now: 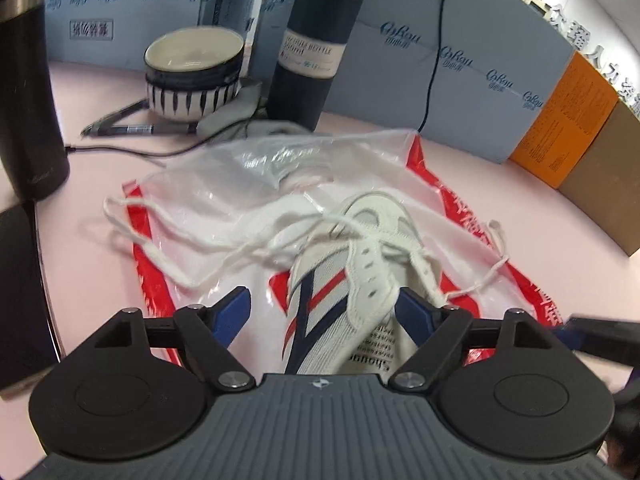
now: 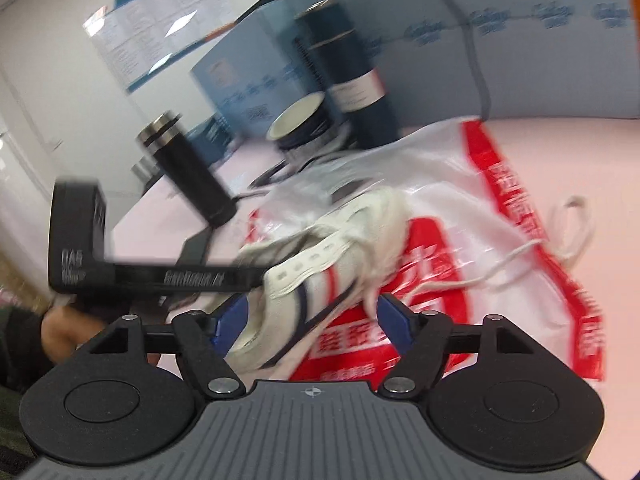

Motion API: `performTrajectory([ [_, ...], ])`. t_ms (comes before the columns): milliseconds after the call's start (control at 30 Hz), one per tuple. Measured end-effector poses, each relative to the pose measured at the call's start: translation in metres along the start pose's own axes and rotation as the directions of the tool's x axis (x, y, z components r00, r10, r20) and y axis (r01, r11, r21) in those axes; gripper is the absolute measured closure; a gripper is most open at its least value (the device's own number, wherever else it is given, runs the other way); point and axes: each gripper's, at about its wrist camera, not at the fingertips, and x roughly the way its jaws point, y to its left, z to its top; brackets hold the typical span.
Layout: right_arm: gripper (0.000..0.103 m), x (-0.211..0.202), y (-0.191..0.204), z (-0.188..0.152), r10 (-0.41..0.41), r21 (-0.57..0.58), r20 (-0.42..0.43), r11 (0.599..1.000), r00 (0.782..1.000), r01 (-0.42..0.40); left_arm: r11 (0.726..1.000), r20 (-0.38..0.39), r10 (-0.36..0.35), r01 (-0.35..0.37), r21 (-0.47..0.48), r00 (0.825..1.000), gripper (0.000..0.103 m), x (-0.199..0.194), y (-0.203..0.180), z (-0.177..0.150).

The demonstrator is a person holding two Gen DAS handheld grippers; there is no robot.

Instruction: Lace up shoes with both hands

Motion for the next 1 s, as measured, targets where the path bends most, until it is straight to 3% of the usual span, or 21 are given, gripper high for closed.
performTrajectory([
  [133,0.031,-0.020,-0.028,0.005,-0.095,0.138,0.146,0.988,0.985,0.075,0.997,-0.018,-0.030,0.028,-0.066,0.999,0.020,0.009,0.011,-0.013],
  [233,0.031,-0.027,-0.051,0.011,-0.177,0.240,0.171,0.961,0.969,0.133,0.997,-0.014,-0.047,0.046,-0.057,0.999,0.016,0.010,0.012,-0.015],
  [333,0.031,-0.029,-0.067,0.019,-0.248,0.261,0.169,0.945,0.954,0.199,0.998,-0.027,-0.053,0.052,-0.042,0.998,0.011,0.012,0.009,-0.014],
  [433,0.031,-0.024,-0.078,0.030,-0.312,0.197,0.154,0.939,0.937,0.280,0.999,-0.054,-0.046,0.046,0.005,0.998,0.000,0.015,0.002,-0.013],
  [533,0.039,-0.008,-0.085,0.040,-0.374,0.057,0.110,0.927,0.921,0.370,0.999,-0.058,-0.037,0.038,0.014,0.998,0.000,0.016,0.000,-0.013],
  [600,0.058,0.004,-0.091,0.044,-0.406,-0.026,0.074,0.912,0.911,0.408,0.999,-0.052,-0.041,0.041,0.001,0.998,0.000,0.015,0.002,-0.014],
  [633,0.060,0.010,-0.094,0.046,-0.421,-0.063,0.055,0.904,0.905,0.424,0.999,-0.049,-0.041,0.041,-0.004,0.998,0.000,0.015,0.002,-0.014],
  [833,0.070,0.039,-0.116,0.046,-0.435,-0.168,-0.053,0.891,0.899,0.421,0.999,-0.044,-0.034,0.033,-0.012,0.998,0.000,0.016,0.002,-0.014],
  [967,0.084,0.050,-0.120,0.042,-0.440,-0.248,-0.053,0.876,0.897,0.415,1.000,-0.039,-0.019,0.018,-0.012,0.999,0.000,0.016,0.000,-0.014],
  [1000,0.093,0.049,-0.121,0.045,-0.430,-0.225,-0.052,0.884,0.901,0.409,1.000,-0.038,-0.015,0.015,-0.012,0.999,0.000,0.017,-0.001,-0.014],
])
